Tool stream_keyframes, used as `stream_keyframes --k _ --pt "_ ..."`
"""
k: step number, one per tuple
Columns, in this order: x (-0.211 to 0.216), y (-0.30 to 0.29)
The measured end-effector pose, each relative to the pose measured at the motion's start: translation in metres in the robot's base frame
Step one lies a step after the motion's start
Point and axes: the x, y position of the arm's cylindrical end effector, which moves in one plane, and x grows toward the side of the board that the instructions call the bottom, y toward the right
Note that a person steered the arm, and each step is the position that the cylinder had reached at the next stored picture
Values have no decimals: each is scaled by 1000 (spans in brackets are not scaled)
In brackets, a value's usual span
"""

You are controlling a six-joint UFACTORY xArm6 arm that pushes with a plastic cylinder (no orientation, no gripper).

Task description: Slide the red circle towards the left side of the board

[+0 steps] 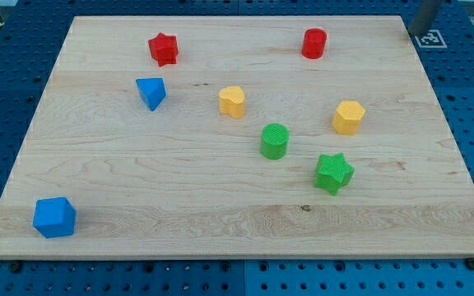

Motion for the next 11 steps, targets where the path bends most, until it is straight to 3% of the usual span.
stream_keyframes --k 2,3,4,5,7,8,9,11 --pt "8 -117" --pt "55 -92" --pt "78 -114" --pt "74 -147" --pt "63 -107" --pt "23 -125" --pt "27 -158" --pt "56 -142"
